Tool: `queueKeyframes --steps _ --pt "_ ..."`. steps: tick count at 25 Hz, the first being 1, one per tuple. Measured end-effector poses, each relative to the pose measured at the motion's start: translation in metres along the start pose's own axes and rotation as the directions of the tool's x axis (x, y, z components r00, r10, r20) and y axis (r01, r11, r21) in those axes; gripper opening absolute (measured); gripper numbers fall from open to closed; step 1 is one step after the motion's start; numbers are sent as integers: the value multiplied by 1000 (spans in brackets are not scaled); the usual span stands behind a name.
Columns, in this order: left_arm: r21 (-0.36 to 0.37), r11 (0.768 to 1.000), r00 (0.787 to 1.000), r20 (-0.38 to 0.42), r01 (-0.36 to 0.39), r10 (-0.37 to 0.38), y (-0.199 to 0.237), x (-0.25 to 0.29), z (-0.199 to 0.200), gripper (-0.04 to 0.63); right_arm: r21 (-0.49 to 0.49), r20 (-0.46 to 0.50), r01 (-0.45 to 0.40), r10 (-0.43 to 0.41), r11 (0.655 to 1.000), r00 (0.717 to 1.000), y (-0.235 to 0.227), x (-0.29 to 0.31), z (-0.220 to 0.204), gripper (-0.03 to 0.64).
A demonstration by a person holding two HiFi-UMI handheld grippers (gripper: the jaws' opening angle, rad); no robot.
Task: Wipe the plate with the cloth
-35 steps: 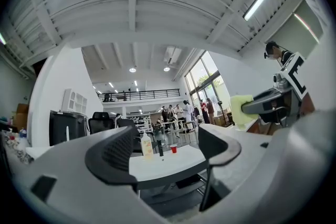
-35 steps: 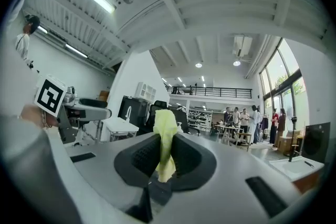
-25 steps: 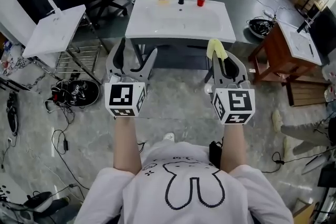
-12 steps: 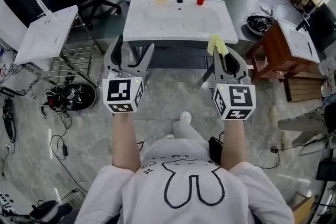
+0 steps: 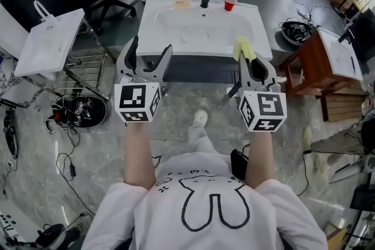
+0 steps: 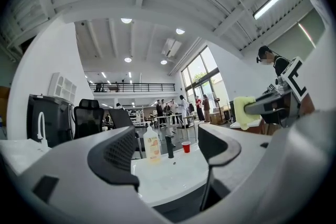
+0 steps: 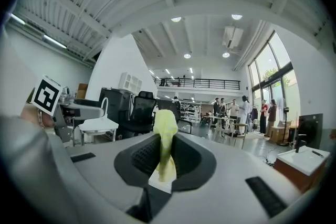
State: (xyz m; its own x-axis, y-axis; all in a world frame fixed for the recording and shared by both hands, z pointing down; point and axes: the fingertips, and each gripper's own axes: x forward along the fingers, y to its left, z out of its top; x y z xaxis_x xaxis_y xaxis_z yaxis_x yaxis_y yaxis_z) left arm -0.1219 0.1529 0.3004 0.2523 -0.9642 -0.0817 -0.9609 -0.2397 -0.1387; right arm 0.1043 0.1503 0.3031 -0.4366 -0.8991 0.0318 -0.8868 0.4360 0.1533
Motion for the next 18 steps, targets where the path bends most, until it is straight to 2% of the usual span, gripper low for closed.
queueKeyframes --steps 9,18 --pt "-12 1000 999 -28 -23 23 25 112 -13 379 1 -13 -26 26 1000 1000 -55 106 -5 51" --pt "-34 999 993 -114 -35 31 47 218 -49 379 32 -73 -57 59 998 996 -105 209 -31 51"
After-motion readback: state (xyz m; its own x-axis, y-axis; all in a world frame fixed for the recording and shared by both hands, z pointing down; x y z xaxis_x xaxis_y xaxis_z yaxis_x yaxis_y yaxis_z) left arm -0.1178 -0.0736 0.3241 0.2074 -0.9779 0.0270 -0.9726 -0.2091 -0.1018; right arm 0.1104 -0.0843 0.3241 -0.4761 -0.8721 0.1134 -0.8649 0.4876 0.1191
